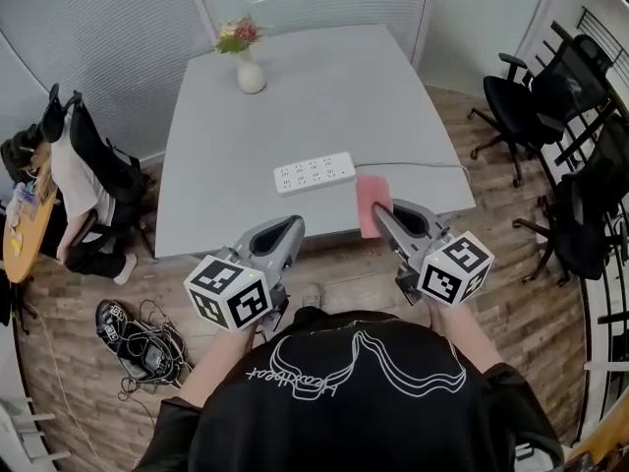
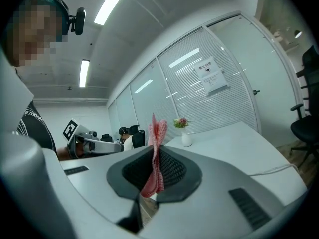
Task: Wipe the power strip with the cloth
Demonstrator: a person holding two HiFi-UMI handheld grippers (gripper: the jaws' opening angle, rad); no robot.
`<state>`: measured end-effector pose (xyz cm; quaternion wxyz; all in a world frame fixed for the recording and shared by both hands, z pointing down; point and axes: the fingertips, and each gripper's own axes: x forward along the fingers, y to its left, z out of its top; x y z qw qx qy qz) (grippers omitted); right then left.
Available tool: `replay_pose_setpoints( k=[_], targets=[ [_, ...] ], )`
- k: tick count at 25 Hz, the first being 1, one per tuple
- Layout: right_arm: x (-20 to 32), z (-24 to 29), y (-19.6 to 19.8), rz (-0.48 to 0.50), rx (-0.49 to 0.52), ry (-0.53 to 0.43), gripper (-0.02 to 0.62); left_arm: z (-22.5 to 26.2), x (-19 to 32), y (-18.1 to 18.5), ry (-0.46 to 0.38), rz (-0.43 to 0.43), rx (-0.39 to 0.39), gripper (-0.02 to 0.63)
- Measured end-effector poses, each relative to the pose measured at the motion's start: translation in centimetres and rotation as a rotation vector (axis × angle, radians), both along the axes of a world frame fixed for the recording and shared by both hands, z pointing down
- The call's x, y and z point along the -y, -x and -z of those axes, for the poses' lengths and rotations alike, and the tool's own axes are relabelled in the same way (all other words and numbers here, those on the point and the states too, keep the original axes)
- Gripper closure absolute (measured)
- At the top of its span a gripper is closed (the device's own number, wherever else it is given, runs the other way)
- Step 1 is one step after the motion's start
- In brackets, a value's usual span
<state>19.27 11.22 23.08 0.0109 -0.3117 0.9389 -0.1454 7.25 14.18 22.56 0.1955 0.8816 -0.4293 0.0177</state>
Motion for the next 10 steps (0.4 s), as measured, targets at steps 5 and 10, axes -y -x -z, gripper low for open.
replay_pose_setpoints(
  k=[5, 10],
  targets=[
    [-1.5, 1.2, -0.8, 0.006, -0.003, -0.034, 0.563, 1.5, -1.8, -1.3, -0.049, 0.001, 0.009, 0.592],
    [-3.2, 1.9, -3.2, 0.004, 0.001, -0.048, 0.563, 2.4, -3.6, -3.9, -0.080, -0.008, 0.021, 0.592]
  ],
)
